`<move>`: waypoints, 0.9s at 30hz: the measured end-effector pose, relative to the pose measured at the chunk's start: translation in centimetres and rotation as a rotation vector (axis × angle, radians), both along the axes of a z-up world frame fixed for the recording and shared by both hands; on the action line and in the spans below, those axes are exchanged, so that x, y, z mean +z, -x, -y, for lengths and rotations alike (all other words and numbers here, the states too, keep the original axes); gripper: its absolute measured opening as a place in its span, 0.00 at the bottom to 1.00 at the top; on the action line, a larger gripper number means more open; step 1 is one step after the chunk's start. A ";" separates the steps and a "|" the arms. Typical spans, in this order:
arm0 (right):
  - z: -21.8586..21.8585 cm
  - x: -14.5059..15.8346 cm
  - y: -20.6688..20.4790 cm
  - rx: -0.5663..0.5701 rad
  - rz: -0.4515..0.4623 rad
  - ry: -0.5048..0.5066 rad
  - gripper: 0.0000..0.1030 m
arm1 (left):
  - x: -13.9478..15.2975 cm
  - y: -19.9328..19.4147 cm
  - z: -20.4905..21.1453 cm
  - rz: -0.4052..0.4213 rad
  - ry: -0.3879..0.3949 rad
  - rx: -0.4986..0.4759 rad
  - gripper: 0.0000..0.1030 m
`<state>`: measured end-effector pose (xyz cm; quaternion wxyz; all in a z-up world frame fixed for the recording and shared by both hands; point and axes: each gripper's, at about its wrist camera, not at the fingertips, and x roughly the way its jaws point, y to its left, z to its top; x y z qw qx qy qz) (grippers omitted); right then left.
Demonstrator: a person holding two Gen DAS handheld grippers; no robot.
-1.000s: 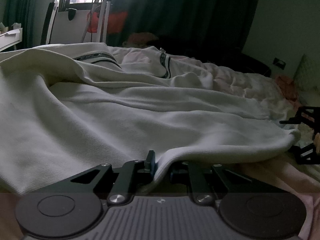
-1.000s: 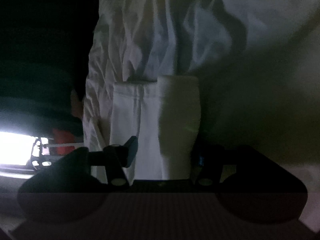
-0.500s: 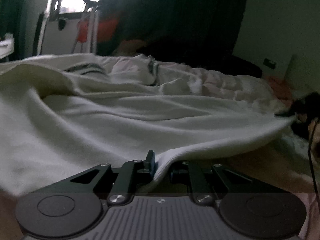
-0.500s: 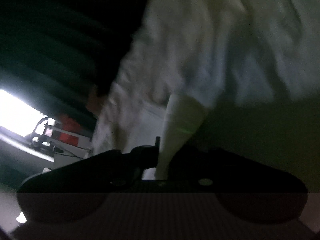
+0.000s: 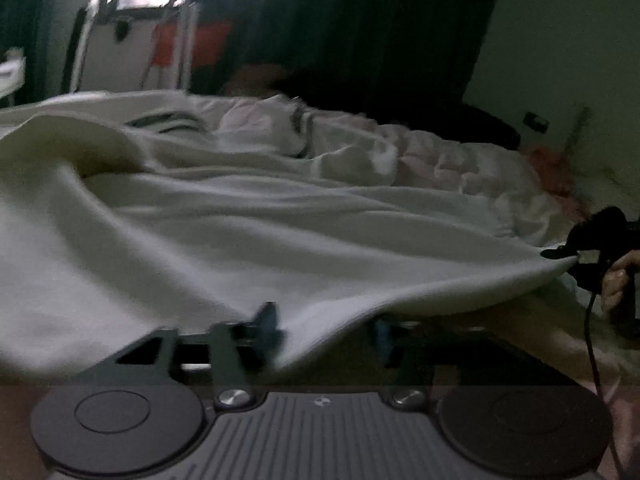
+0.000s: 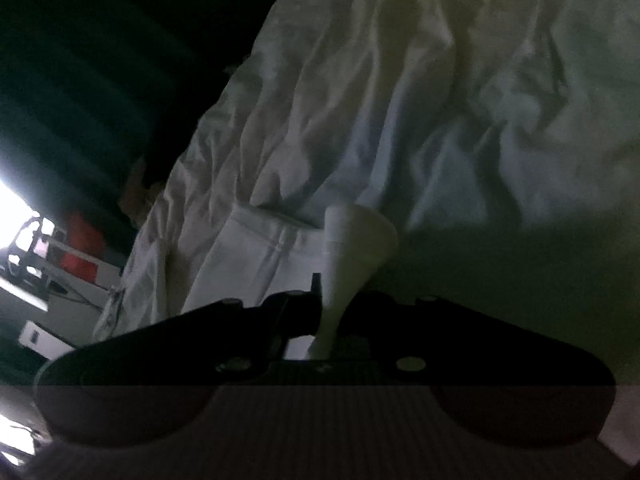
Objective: Fold clothes
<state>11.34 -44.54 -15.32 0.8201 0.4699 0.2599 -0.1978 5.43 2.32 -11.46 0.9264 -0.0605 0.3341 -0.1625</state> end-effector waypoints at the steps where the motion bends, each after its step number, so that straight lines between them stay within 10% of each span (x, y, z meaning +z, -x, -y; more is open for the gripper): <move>1: 0.0 0.0 0.1 -0.002 0.006 -0.002 0.05 | 0.5 0.3 -0.9 -0.018 0.024 0.007 0.59; 5: -0.4 0.2 0.6 -0.005 0.023 0.017 0.05 | 3.0 1.0 -6.3 -0.099 0.151 0.137 0.77; 11: -0.1 0.3 0.5 -0.028 0.035 0.008 0.05 | 3.7 0.8 -22.8 -0.294 0.441 0.590 0.73; 19: 0.1 -0.7 -0.2 -0.062 0.011 -0.019 0.05 | 0.4 -0.2 -38.4 -0.186 0.727 1.019 0.59; 25: -0.5 -0.1 -0.7 -0.049 0.005 0.037 0.05 | 0.6 -3.7 -39.0 -0.156 0.639 1.027 0.48; 27: -0.4 0.0 -0.6 -0.045 0.005 0.043 0.05 | 1.4 -4.4 -38.5 -0.154 0.559 1.021 0.29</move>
